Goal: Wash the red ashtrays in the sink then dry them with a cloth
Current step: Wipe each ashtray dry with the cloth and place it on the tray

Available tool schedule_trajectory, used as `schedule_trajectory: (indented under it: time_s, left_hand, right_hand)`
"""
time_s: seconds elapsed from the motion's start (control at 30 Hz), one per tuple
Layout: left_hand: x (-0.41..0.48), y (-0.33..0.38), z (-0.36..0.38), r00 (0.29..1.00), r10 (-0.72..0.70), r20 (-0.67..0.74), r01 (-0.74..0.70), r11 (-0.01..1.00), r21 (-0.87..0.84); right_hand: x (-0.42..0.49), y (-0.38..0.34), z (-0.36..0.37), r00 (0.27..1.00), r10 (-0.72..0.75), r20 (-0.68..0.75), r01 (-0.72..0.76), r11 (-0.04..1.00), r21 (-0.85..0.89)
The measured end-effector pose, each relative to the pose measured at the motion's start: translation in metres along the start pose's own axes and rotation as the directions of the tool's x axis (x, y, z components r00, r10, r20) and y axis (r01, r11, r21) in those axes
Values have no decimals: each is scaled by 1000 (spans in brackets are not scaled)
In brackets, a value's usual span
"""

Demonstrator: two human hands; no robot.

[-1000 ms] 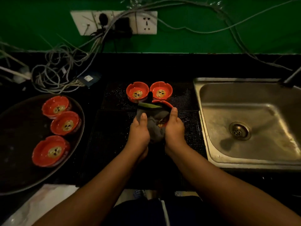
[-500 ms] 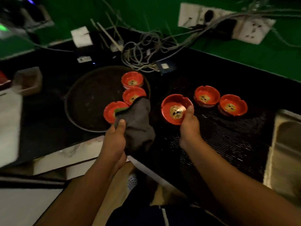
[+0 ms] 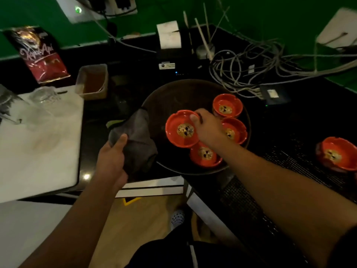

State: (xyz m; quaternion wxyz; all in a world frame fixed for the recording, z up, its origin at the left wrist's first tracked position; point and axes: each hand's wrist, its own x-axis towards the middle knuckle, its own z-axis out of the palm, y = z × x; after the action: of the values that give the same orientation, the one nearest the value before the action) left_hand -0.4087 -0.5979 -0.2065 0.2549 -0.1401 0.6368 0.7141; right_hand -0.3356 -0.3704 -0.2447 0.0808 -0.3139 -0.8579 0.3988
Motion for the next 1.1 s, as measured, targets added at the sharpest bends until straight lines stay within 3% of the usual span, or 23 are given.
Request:
schedule_trajectory:
  time_s: [0.23,0.4,0.57,0.67,0.73,0.77,0.83,0.87,0.97,1.1]
  left_hand:
    - [45,12,-17,998,-55,-23,55,998,-16]
    - [61,16,-13,998,-58,25,57,997,45]
    - [62,14,15,986,-80,147,64,991,116]
    - [58,11,39,965,-87,247,54,989,140]
    - [52,7,60,939,-115,324,70,987,148]
    - [48,3,72,921,-129,368,77,985,152]
    - [35,-6,97,877,-164,451,101,982,161]
    - [28,-12,111,850,-185,493,120,980,162]
    - [4,-30,152,781,-242,575,168,969,180]
    - [-40,-60,203,674,-347,653,236,938,255]
  right_hand:
    - [36,-11,51,963,-34,266,89,976,-197]
    - [45,-1,68,948,16,319,115,914,-390]
    - [40,-4,52,933,81,350,96,882,-462]
    - [28,-2,33,991,-42,126,76,956,-282]
    - [13,3,16,996,55,-64,-49,995,90]
    - [4,4,7,979,175,-106,-132,936,327]
    - [-14,11,-9,923,380,-58,-233,673,702]
    - [-24,16,-17,906,423,-3,-245,532,811]
    - [-56,29,-45,865,483,134,-254,193,948]
    - [-107,59,-85,851,487,197,-143,-146,979]
